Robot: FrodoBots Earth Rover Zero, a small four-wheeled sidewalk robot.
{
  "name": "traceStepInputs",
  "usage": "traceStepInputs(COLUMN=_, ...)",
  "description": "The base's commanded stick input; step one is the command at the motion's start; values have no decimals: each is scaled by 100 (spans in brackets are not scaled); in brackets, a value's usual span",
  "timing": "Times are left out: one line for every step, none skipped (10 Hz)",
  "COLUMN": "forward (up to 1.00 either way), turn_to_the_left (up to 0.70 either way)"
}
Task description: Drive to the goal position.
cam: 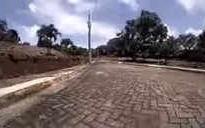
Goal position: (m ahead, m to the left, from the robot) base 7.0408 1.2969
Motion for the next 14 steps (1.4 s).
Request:
traceStepInputs(forward=85, turn_to_the_left=0)
traceStepInputs(forward=85, turn_to_the_left=0)
traceStepInputs(forward=85, turn_to_the_left=0)
traceStepInputs(forward=85, turn_to_the_left=0)
traceStepInputs(forward=85, turn_to_the_left=0)
traceStepInputs(forward=85, turn_to_the_left=0)
traceStepInputs(forward=85, turn_to_the_left=0)
traceStepInputs(forward=85, turn_to_the_left=0)
traceStepInputs(forward=85, turn_to_the_left=0)
traceStepInputs(forward=85, turn_to_the_left=0)
traceStepInputs(forward=85, turn_to_the_left=0)
traceStepInputs(forward=85, turn_to_the_left=0)
traceStepInputs(forward=85, turn_to_the_left=0)
traceStepInputs(forward=85, turn_to_the_left=0)
